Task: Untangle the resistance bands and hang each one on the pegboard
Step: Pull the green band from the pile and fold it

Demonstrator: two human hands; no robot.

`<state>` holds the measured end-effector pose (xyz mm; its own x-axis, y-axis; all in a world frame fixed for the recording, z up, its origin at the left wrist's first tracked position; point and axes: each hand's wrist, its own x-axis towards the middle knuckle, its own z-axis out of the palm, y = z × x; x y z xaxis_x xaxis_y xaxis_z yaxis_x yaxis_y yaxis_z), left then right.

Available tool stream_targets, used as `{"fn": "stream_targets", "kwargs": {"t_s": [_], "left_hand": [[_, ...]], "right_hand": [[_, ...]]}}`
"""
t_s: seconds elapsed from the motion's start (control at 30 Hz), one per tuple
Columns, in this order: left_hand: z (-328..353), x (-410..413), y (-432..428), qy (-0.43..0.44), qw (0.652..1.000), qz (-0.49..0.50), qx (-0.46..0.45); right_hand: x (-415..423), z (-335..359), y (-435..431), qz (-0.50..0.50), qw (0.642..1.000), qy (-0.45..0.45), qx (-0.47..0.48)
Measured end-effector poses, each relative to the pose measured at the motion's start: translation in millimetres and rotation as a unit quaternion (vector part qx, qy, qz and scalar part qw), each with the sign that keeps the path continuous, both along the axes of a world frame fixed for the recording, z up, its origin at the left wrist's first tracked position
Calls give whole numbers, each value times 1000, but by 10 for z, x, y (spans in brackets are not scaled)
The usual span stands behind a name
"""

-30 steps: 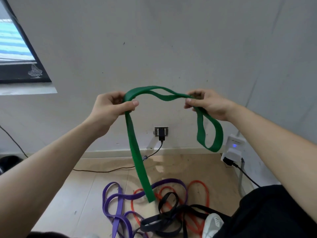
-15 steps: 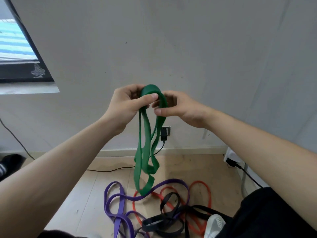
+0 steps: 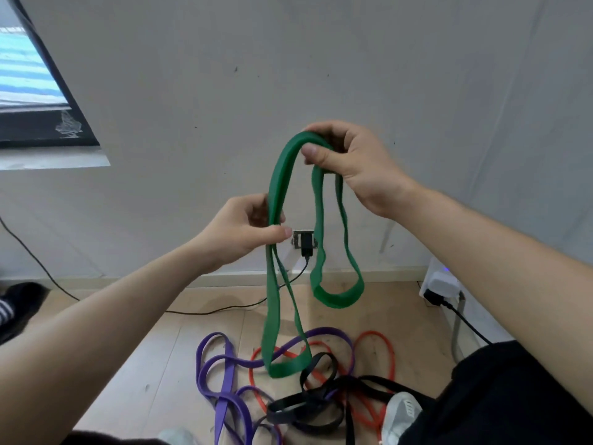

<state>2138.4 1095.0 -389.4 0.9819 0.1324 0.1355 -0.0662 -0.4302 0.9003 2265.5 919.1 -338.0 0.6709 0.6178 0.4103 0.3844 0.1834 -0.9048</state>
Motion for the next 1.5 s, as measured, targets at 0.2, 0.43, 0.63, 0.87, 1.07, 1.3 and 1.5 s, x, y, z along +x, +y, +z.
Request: {"fn": "stream_targets", "kwargs": {"t_s": [0.2,0.43,0.63,0.87,1.07,1.3,1.5], "left_hand": [[-57,23,39,30,999,15,-20],[66,83,49,-40,992,54,-104],[144,180,-126,-67,995,15,-79],[147,145,-78,-74,992,25,-103],[52,87,17,-63,992,34,-102],[-263,68,-88,10,998,-8,-56],[-581,211,-293,50,994,14,-99]], "right_hand": [[283,-37,-211,-56,998,34,10],[382,-222,-411,26,980,26,-196],[66,-237,-156,71,972,-35,-219],[3,-178,-102,46,967,-105,-226],[-42,-89,-83,48,979,-117,-157],[-72,-55,-15,53,990,-101,-84],[-35,12,-69,68,997,26,27]]}}
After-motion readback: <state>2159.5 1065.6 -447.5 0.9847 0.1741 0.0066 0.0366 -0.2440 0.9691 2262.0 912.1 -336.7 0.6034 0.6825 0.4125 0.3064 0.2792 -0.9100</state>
